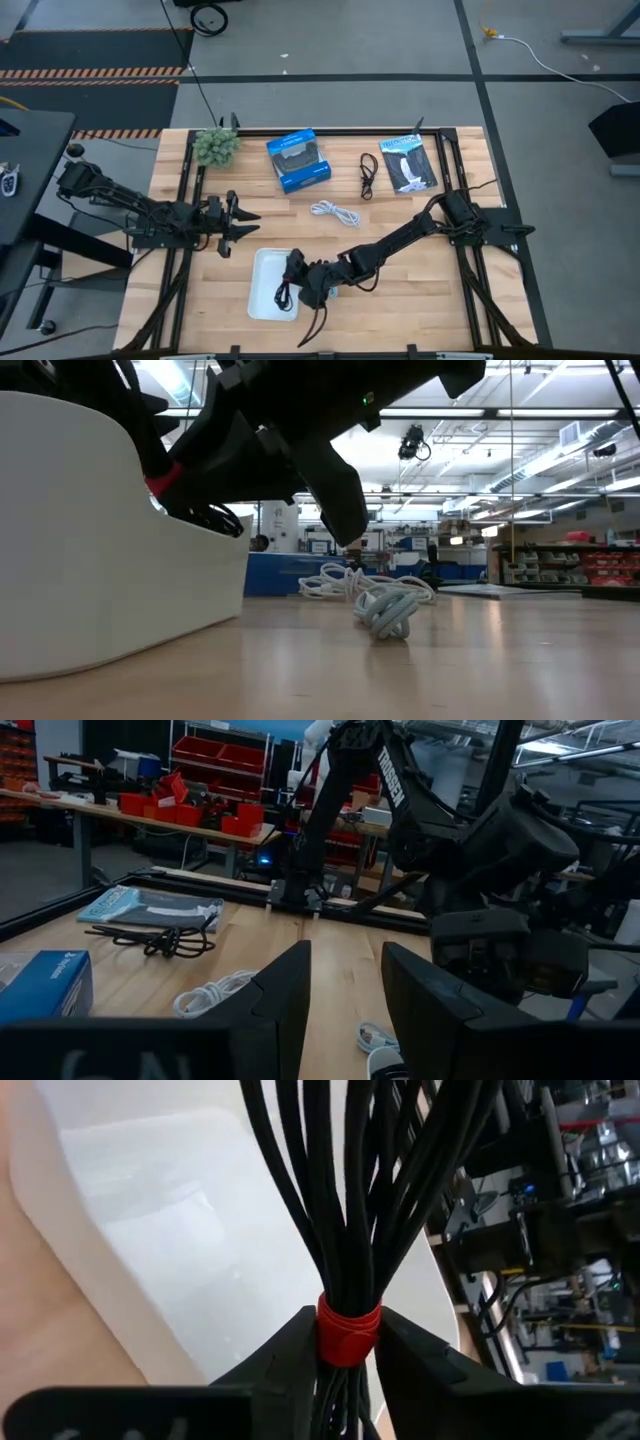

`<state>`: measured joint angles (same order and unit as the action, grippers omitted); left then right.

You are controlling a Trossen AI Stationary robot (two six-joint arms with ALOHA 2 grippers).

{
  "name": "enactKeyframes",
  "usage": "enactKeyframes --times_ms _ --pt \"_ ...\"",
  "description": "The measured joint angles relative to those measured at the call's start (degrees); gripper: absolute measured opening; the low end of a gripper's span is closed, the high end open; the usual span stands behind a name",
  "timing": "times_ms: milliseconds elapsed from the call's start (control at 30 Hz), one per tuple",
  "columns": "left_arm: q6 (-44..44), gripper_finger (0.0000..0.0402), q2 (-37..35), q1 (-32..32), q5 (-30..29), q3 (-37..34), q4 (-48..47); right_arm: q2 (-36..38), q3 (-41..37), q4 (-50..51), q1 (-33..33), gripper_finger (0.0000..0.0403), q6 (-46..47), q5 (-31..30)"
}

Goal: Pick and place USB-C Cables
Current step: Put the bottom black charger cable into the white bin, then put the blue charger cable into the white bin

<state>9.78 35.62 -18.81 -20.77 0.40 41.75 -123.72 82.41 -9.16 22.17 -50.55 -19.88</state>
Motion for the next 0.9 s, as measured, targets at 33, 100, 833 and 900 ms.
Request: enactKeyframes --times_ms 33,100,833,900 --pt "0.0 0.0133 0.0 0.0 0.0 0.0 0.0 0.0 0.0 0.1 0.0 0.0113 0.9 0.0" --pt "0.0 0.0133 0.0 0.0 0.0 0.0 0.0 0.0 0.0 0.5 0.0 0.0125 2.0 0.0" --pt "0.0 0.0133 0.0 0.0 0.0 0.0 0.0 4.9 0.0 11.2 3.7 0.0192 9.3 -3.6" --pt "0.0 0.0133 0.0 0.0 0.0 0.0 0.0 6.4 0.0 16.1 3.7 0.0193 11.3 -1.3"
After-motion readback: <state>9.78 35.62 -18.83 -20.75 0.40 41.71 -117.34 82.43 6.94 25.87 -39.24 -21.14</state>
